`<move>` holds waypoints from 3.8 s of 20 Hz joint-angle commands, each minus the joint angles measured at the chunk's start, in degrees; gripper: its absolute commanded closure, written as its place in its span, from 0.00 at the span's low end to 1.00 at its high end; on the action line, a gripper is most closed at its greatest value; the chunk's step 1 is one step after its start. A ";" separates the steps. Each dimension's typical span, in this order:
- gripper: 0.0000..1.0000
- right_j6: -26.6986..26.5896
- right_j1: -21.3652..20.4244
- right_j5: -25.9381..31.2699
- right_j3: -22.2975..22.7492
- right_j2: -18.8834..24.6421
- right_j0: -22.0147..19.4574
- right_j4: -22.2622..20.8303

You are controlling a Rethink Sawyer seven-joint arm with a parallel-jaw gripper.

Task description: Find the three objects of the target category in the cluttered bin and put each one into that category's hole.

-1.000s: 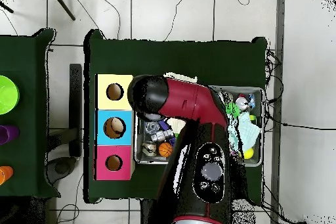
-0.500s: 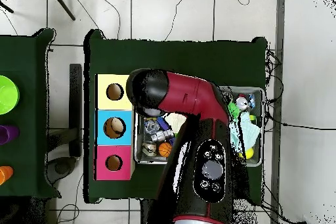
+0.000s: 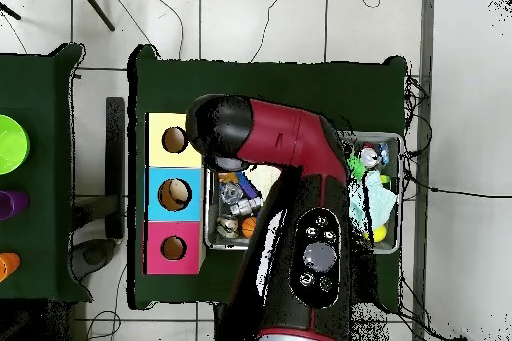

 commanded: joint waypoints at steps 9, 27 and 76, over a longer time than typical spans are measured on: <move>1.00 15.78 2.61 8.92 -4.40 -0.12 1.86 1.99; 1.00 16.05 2.61 8.83 -4.22 -1.22 3.00 3.18; 1.00 20.09 2.46 0.97 2.17 -2.80 6.95 4.86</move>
